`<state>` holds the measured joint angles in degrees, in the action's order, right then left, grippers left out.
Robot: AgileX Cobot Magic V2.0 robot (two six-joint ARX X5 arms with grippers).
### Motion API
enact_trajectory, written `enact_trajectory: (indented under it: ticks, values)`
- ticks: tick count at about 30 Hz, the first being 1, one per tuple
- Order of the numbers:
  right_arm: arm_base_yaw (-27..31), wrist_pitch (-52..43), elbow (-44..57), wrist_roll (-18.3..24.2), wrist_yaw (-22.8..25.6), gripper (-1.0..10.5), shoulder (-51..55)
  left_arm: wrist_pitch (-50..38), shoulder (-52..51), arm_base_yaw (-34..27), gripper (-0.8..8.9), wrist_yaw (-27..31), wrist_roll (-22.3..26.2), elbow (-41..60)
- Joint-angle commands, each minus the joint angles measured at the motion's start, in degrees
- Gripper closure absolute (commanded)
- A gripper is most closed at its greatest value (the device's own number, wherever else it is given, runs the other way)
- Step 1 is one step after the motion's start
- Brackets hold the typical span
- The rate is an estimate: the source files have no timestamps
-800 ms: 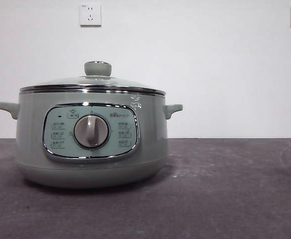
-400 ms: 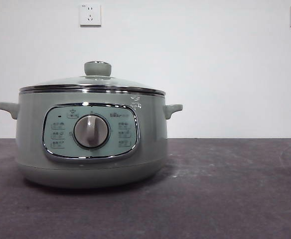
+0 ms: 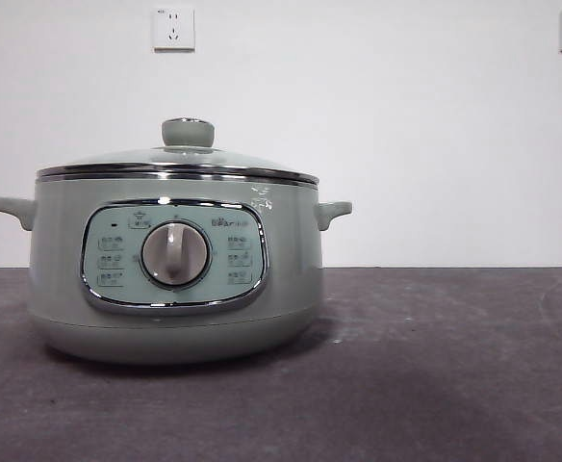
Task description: Pick up the potato,open the lid,put the potato in the pot,close the lid
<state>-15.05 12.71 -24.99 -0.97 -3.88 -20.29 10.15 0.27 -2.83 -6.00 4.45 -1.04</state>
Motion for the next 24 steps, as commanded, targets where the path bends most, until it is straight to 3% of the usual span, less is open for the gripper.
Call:
enact_trajectory:
  ticks: [1,10,12,24]
  values:
    - [4.5,-7.3,7.6,0.4,-4.7,9.5,3.4,0.0,-0.2,-0.2,8.17,-0.1,-0.3,0.8]
    - [8.3,-10.7,22.0,0.2,-4.0,9.5,14.1,0.0,-0.2,-0.2,8.16,-0.1,-0.3,0.8]
    - [8.3,-10.7,23.8,-1.5,-2.5,9.5,16.2,0.0,-0.2,-0.2,8.17,-0.1,-0.3,0.8]
    - [8.3,-2.4,24.7,-3.2,-1.7,9.5,20.2,-0.1,-0.2,-0.2,8.17,-0.1,-0.3,0.8]
